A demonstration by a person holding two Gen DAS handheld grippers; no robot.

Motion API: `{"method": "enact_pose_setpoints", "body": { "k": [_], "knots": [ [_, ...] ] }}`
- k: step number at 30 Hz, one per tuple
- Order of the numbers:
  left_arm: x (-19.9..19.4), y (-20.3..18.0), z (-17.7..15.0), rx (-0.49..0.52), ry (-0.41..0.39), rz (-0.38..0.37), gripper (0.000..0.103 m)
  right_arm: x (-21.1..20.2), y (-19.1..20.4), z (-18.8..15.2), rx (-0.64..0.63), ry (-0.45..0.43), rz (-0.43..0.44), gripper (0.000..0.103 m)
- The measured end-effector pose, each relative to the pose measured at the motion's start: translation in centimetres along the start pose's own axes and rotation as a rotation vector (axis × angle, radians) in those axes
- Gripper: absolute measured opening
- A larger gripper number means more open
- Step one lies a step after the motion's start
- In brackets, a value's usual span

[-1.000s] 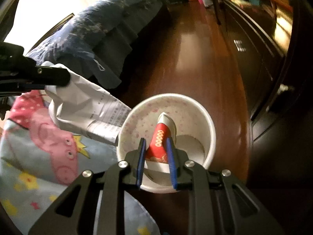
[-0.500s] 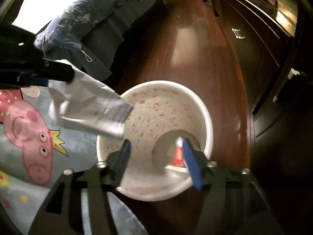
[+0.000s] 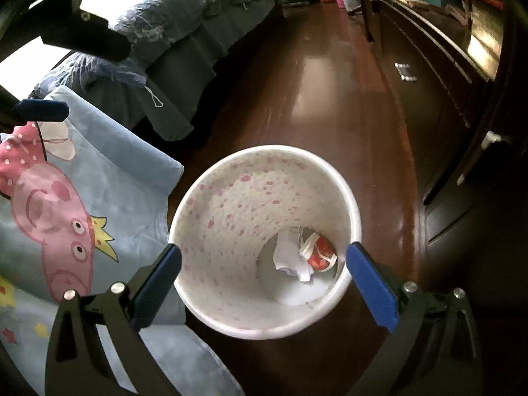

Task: Collect trash
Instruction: 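Carry both items over the white bin and open both tools to drop them, then grasp the crumpled brown paper with the left tool while the right tool grasps the yellow box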

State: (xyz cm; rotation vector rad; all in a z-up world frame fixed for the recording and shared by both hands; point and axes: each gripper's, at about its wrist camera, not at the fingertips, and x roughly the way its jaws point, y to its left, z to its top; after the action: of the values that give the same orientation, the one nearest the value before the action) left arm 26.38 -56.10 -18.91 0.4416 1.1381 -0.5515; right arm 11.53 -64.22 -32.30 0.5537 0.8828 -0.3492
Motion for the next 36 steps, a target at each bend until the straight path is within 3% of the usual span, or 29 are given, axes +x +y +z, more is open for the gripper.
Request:
{"method": "enact_pose_setpoints", "body": {
  "k": [2,6,12,15,20,23,30,32,36],
  "knots": [
    [-0.9,0.4,0.1,-0.003,-0.013,-0.01,0.098,-1.5,0.6,0.6,-0.024,-0.037,0.003,0.1],
    [-5.3,1.7,0.3,0.003,-0.092,-0.11,0.098,-6.9,2.8,2.2,-0.1,-0.178,0.038,0.1],
    [-13.8,4.8,-0.6,0.002,-0.25,-0.15,0.098,-16.1,5.7,3.1,-0.164,-0.392,0.056,0.1],
    [-16.9,6.6,-1.9,-0.013,-0.303,-0.16,0.099,-19.4,6.7,3.2,-0.17,-0.451,0.079,0.1],
    [-20.1,10.2,-4.9,-0.076,-0.327,-0.186,0.099,-23.0,9.7,2.8,-0.221,-0.443,0.096,0.1],
    [-23.3,13.1,-8.3,-0.106,-0.372,-0.193,0.099,-25.7,13.2,1.7,-0.289,-0.434,0.147,0.1],
    [-30.8,21.5,-19.4,-0.193,-0.47,-0.028,0.099,-29.2,21.9,-2.9,-0.459,-0.359,0.284,0.1],
    [-32.0,23.9,-23.1,-0.224,-0.479,0.04,0.099,-29.4,24.0,-4.2,-0.507,-0.338,0.301,0.1],
    [-32.6,27.2,-29.3,-0.299,-0.477,0.106,0.099,-28.7,28.1,-7.1,-0.573,-0.269,0.34,0.1]
  ]
}}
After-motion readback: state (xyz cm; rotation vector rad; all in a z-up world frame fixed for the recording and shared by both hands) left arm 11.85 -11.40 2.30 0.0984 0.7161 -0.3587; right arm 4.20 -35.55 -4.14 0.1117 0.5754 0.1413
